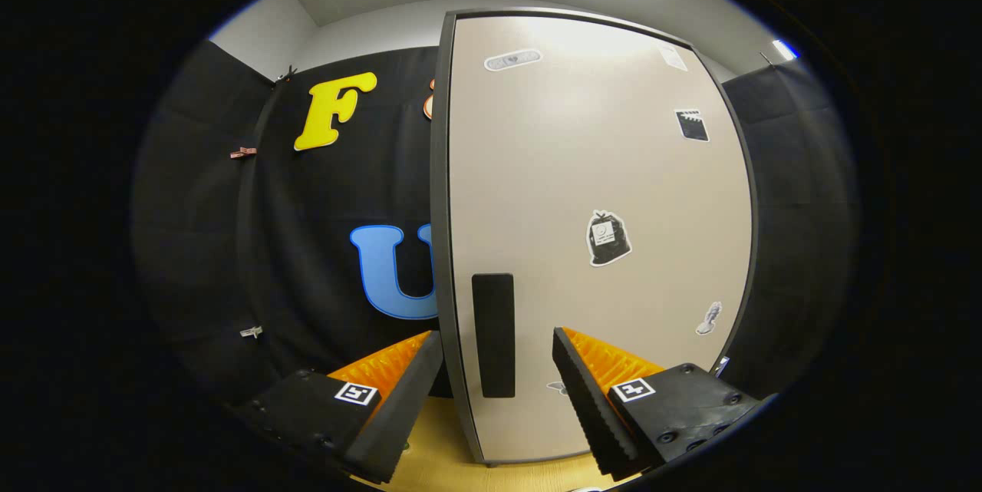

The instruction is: Open the shoe cabinet door, grab the shoes and put them into the shoe cabinet, then close the shoe cabinet door.

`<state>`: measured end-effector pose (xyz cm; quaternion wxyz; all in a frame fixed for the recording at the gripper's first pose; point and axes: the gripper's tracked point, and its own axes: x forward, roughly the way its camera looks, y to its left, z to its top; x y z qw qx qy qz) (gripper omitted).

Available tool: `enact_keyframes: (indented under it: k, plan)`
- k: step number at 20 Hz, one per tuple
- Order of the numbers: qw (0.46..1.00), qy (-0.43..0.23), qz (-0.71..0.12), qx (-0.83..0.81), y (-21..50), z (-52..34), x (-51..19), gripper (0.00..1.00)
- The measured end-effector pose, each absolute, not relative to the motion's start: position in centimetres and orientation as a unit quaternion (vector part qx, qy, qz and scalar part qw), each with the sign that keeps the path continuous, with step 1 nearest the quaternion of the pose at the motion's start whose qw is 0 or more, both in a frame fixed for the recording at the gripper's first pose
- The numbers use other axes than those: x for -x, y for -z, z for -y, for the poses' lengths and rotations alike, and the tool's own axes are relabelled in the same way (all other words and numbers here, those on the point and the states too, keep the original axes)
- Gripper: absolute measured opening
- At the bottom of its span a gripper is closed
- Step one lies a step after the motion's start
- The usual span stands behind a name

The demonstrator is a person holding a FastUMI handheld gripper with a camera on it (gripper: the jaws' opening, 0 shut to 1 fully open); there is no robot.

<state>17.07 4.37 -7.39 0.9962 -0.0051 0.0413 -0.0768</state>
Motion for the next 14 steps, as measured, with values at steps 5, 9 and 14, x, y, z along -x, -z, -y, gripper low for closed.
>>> enact_keyframes:
  k: [5,9,14]
  plan:
    - [0.995,0.091,-0.04,0.009,8.1,-3.9,-19.2,0.88]
    - [0.994,0.097,-0.041,0.01,8.5,-3.7,-20.1,0.73]
    - [0.993,0.105,-0.041,0.017,8.8,-3.3,-20.7,0.43]
